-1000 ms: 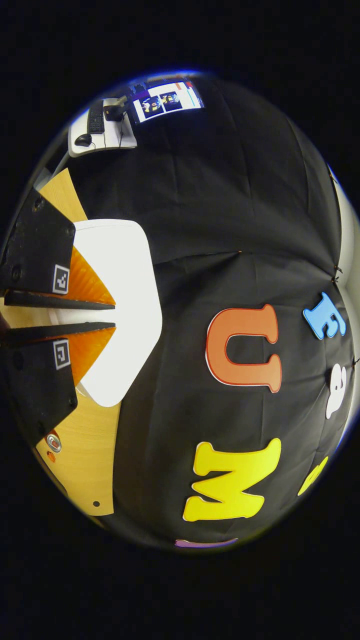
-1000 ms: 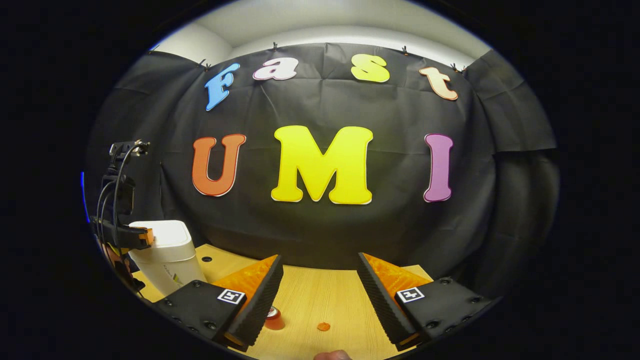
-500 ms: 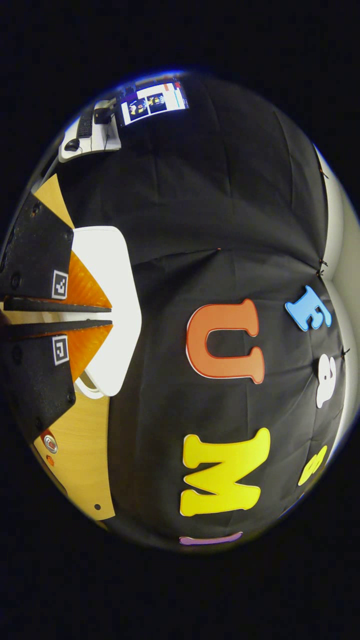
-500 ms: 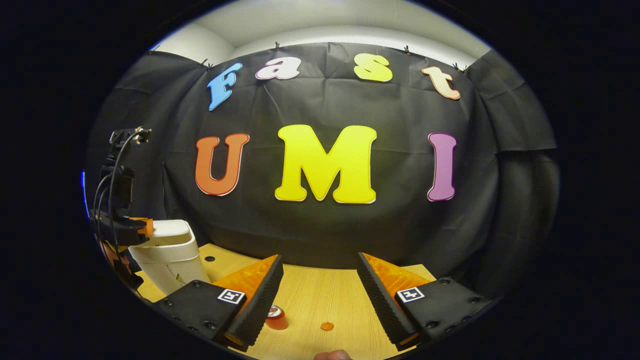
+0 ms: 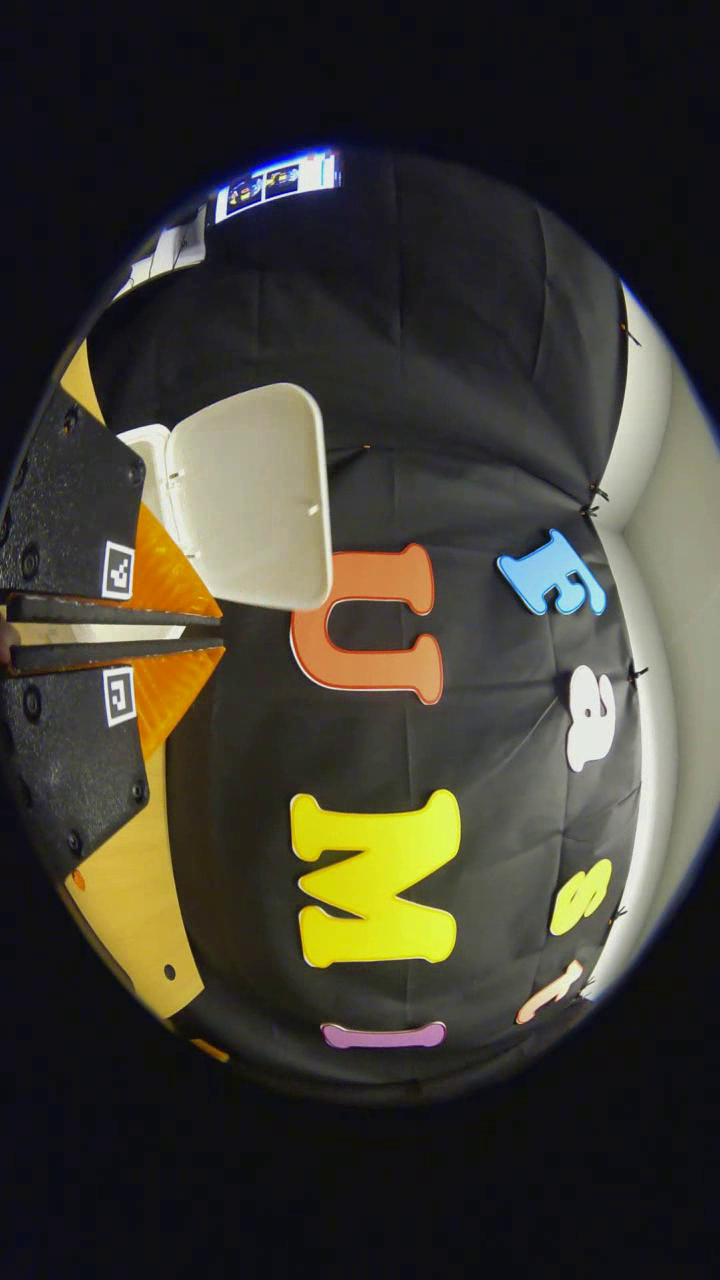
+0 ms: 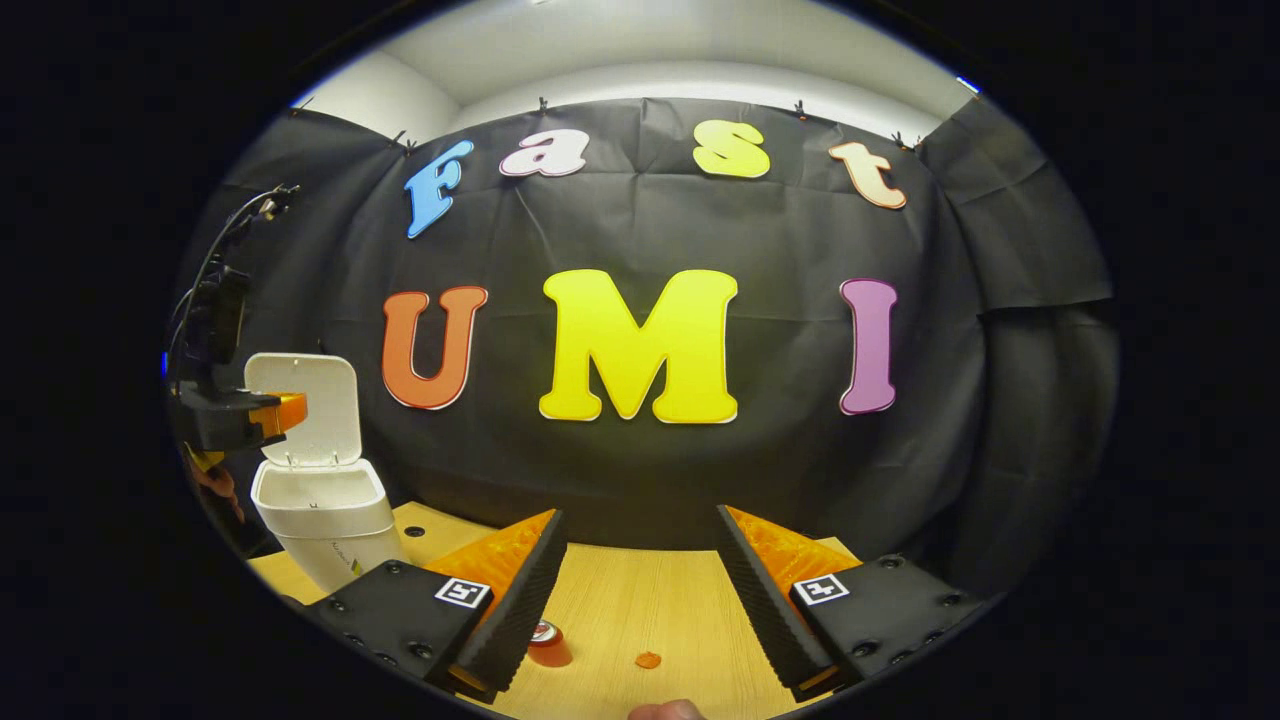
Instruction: Press the lid of the desktop garbage bin to open it, pick up the crumpled paper on the desktop and throw it into the bin, then pick up the pop can on the desktop and drop it into the bin, and finally close the garbage bin lid.
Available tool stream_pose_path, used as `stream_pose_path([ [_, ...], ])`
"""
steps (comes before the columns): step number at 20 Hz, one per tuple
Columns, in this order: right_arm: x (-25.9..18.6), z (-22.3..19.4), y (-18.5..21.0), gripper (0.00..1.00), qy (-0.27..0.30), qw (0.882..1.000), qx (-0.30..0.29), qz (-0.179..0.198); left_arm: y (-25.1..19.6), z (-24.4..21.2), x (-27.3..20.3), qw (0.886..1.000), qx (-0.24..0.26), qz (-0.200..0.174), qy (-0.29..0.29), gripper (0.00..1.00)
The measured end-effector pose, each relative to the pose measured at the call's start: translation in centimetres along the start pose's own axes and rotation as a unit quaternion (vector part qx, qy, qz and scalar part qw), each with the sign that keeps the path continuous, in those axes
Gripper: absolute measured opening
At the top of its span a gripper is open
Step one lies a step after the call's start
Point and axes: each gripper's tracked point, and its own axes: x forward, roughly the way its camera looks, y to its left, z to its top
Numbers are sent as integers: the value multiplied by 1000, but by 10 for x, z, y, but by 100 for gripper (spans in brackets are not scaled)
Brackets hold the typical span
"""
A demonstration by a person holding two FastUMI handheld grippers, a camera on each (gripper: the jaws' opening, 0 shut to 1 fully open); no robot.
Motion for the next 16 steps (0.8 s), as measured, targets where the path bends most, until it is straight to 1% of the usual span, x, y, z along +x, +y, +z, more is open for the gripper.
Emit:
stream_pose_path([
  [2,-4,-2,-7,94,1,1000,-2,-7,-14,0,-7,999,-13,-30,1,16],
  [4,-8,-4,-12,95,2,1000,-5,-13,-25,-4,-14,999,-6,-52,2,24],
  [5,-9,-5,-14,94,2,1000,-8,-14,-31,-5,-19,998,-3,-62,0,33],
  [7,-12,-9,-18,94,2,1000,-17,-13,-43,-6,-28,997,-3,-83,-4,39],
  [8,-14,-11,-21,94,3,1000,-22,-14,-48,-7,-34,996,-6,-94,-5,40],
  [9,-15,-13,-25,94,5,1000,-23,-15,-54,-8,-40,994,-10,-104,-7,46],
  [10,-17,-16,-29,94,9,1000,-23,-16,-58,-7,-43,993,-11,-114,-9,47],
  [11,-18,-18,-32,94,11,1000,-23,-17,-62,-8,-47,992,-10,-122,-12,57],
  [12,-20,-21,-35,94,14,999,-23,-19,-66,-9,-50,992,-7,-127,-12,59],
  [13,-21,-24,-37,94,16,999,-24,-20,-68,-11,-53,991,-3,-132,-12,64],
  [16,-25,-38,-38,94,25,999,-31,-9,-71,-19,-63,991,10,-135,-12,77],
])
